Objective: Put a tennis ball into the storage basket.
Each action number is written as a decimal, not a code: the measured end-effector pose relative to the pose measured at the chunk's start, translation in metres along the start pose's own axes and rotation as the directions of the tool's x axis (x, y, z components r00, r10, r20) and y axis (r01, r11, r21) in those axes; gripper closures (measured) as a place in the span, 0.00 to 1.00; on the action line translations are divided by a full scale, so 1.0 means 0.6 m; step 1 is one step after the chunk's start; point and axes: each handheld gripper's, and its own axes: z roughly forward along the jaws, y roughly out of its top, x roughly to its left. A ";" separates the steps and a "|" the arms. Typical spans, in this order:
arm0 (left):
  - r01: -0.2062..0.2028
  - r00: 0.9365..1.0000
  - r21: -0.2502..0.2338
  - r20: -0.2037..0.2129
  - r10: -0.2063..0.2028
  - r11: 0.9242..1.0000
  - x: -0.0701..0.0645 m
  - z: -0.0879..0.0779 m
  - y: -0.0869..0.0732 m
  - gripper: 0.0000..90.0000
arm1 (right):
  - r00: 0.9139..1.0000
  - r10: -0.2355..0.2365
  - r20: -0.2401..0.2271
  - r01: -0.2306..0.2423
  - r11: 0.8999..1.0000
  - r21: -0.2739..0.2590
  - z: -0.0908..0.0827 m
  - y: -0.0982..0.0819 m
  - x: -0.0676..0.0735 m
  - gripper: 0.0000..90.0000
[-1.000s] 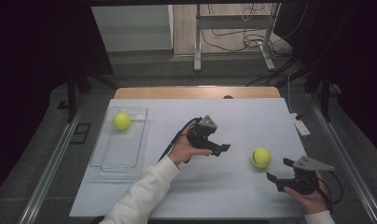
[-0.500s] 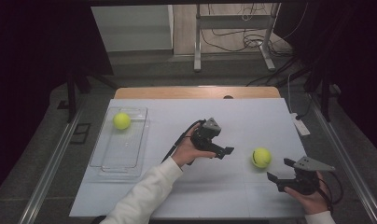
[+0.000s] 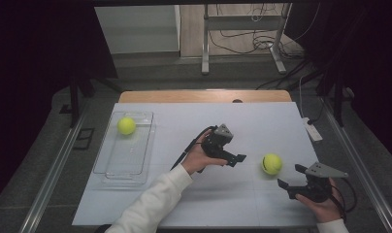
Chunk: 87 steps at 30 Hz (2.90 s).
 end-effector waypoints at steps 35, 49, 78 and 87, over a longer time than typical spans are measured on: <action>0.020 0.998 0.011 0.052 -0.020 1.000 -0.009 0.048 0.014 0.14 | 1.000 0.001 0.000 -0.001 1.000 0.005 0.000 0.000 0.001 0.11; 0.022 0.997 0.020 0.079 -0.023 1.000 -0.014 0.068 0.021 0.14 | 1.000 0.005 -0.004 -0.005 1.000 0.004 0.000 0.000 0.000 0.11; 0.008 0.992 0.053 0.122 -0.015 0.999 -0.032 0.127 0.047 0.14 | 1.000 0.011 -0.009 -0.011 1.000 0.009 0.001 -0.002 -0.002 0.11; 0.010 0.991 0.058 0.131 -0.017 0.998 -0.036 0.140 0.050 0.14 | 1.000 0.010 -0.009 -0.010 1.000 0.010 0.002 -0.003 -0.003 0.11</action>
